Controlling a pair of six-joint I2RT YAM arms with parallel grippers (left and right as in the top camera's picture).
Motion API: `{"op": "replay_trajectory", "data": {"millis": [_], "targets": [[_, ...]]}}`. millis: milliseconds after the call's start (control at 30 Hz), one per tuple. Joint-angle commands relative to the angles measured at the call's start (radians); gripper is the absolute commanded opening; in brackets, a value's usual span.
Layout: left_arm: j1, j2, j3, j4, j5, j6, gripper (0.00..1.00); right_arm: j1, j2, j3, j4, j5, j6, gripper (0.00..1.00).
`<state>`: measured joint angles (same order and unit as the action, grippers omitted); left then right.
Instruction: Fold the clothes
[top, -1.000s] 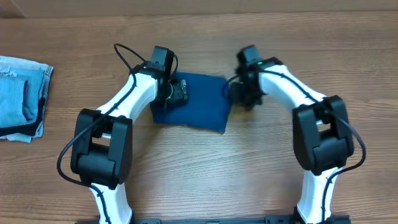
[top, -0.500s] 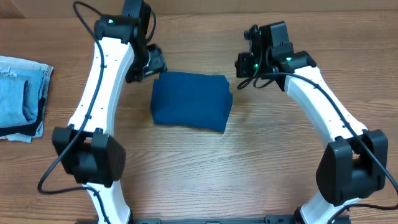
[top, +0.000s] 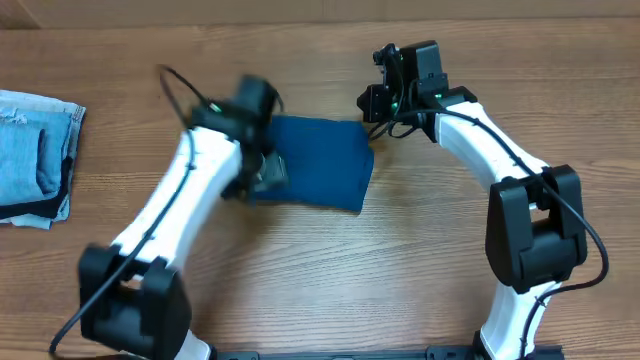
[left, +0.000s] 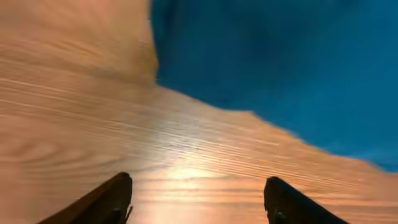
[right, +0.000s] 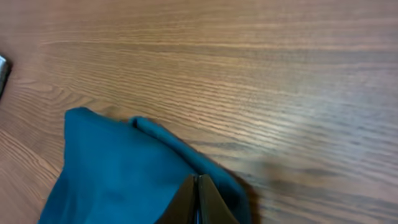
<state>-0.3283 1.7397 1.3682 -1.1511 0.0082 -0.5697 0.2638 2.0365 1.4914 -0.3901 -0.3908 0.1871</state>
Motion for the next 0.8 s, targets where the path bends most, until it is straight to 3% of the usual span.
{"op": "replay_trajectory", "data": {"millis": [0,167,267,300,367,567,767], "targets": [[0.001,-0.014,-0.142,0.087,0.045,0.020,0.72,0.011,0.045,0.002,0.011,-0.011,0.050,0.04],[0.001,-0.013,-0.262,0.241,0.012,0.043,0.73,0.027,0.114,0.002,0.014,-0.013,0.050,0.04],[0.002,-0.010,-0.319,0.331,-0.001,0.043,0.43,0.040,0.131,0.002,0.007,-0.014,0.049,0.04],[0.002,-0.010,-0.332,0.349,-0.014,0.037,0.25,0.046,0.132,0.002,0.012,-0.012,0.049,0.04],[0.002,-0.010,-0.336,0.356,-0.033,0.034,0.04,0.050,0.132,0.002,0.027,-0.012,0.049,0.04],[0.003,0.008,-0.365,0.495,-0.097,0.073,0.04,0.050,0.132,0.002,-0.082,-0.011,0.048,0.04],[0.079,0.133,-0.352,0.605,-0.061,0.106,0.04,0.055,0.131,0.002,-0.355,-0.012,0.050,0.04]]}}
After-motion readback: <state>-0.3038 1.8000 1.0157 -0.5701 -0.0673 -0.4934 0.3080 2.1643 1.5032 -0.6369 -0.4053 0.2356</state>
